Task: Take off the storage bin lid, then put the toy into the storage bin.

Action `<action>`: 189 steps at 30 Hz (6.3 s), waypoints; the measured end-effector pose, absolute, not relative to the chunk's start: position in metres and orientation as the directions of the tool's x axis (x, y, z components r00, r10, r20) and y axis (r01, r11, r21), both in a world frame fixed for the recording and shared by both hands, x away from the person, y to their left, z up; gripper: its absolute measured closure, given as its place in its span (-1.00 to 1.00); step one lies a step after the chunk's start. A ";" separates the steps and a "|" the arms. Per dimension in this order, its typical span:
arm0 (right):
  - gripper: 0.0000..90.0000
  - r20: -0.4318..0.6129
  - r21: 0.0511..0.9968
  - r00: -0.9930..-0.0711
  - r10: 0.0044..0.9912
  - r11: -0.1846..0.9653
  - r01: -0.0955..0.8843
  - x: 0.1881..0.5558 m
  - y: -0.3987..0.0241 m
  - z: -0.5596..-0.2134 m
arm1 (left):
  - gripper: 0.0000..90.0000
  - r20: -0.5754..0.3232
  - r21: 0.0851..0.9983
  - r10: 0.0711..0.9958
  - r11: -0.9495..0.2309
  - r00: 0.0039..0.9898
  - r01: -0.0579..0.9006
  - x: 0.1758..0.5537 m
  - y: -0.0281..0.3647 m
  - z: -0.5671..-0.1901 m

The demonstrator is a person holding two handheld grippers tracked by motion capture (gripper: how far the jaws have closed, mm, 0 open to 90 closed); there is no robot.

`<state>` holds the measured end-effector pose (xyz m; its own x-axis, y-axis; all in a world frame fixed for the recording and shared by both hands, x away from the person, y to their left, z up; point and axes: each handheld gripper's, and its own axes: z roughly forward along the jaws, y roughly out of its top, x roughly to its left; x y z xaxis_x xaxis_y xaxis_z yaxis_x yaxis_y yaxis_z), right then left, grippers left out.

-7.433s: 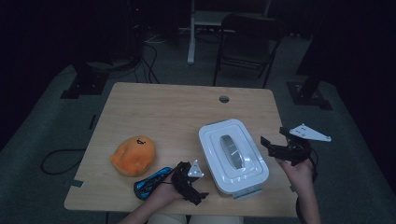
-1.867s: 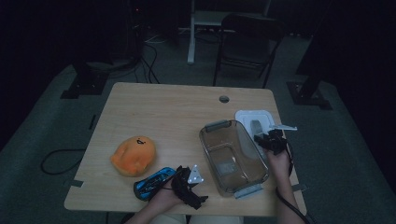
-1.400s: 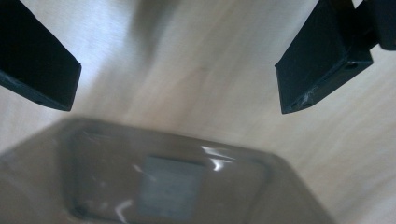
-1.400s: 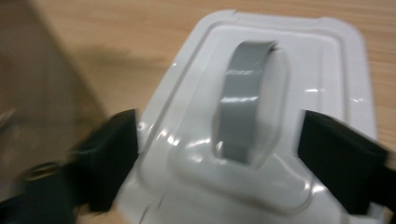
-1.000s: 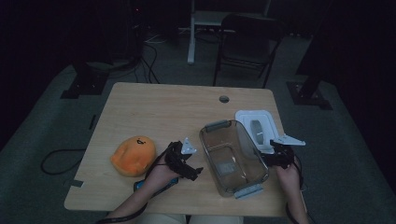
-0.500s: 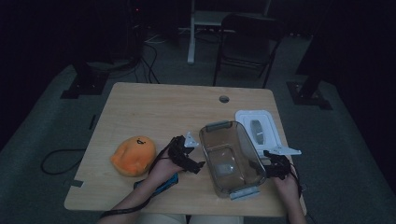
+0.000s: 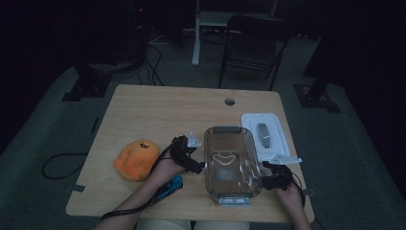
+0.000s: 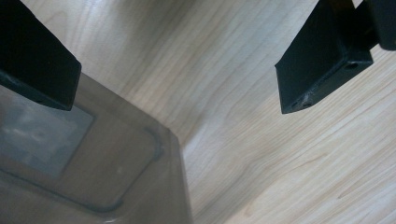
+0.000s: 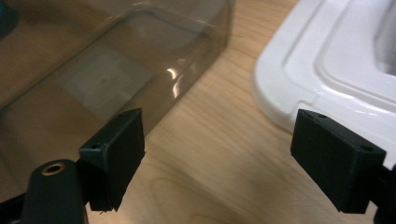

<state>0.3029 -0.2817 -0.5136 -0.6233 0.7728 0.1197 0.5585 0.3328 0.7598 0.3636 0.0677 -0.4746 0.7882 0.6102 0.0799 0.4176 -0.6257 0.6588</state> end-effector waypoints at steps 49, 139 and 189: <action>-0.69 0.097 0.783 -0.626 0.774 0.329 0.527 0.268 -0.286 -0.519 | -0.99 0.037 0.721 0.685 -0.523 0.728 0.455 0.356 0.161 -0.428; -0.70 0.007 0.726 -0.599 0.801 0.408 0.553 0.265 -0.283 -0.528 | 0.32 -0.038 0.734 0.771 -0.411 0.636 0.542 0.316 0.263 -0.420; -0.69 0.006 0.728 -0.598 0.802 0.407 0.553 0.265 -0.282 -0.528 | 0.31 0.135 0.788 0.291 -0.610 0.947 0.075 0.359 0.082 -0.338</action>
